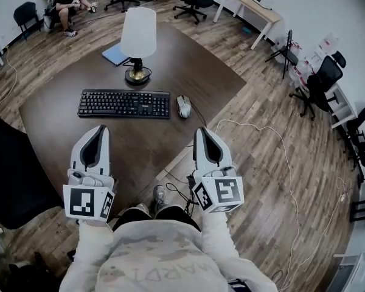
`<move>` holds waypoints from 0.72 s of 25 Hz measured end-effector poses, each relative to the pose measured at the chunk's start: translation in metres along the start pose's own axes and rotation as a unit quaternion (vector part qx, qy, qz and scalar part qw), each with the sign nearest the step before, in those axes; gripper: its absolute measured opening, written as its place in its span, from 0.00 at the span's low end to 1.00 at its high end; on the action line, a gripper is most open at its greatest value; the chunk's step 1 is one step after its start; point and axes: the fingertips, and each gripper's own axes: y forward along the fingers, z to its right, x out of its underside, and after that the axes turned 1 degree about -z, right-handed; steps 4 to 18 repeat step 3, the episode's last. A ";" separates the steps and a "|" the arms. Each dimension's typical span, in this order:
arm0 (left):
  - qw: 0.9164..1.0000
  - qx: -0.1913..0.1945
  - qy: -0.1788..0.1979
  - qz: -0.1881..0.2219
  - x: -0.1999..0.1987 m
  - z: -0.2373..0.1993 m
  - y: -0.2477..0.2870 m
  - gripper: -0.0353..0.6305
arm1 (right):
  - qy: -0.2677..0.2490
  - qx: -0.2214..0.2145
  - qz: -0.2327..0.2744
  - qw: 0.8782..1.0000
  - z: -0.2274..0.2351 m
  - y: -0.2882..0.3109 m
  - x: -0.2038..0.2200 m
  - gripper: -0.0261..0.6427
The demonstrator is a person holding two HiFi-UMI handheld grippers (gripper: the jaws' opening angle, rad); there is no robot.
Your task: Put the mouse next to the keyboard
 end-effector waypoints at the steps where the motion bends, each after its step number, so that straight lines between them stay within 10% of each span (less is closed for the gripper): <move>1: 1.000 0.000 0.000 0.000 0.000 0.000 0.000 0.06 | 0.001 0.000 0.000 1.000 0.000 0.000 0.000 0.06; 18: 1.000 0.000 0.000 0.000 0.000 0.000 0.002 0.06 | 0.002 0.001 -0.001 1.000 0.001 0.001 0.000 0.06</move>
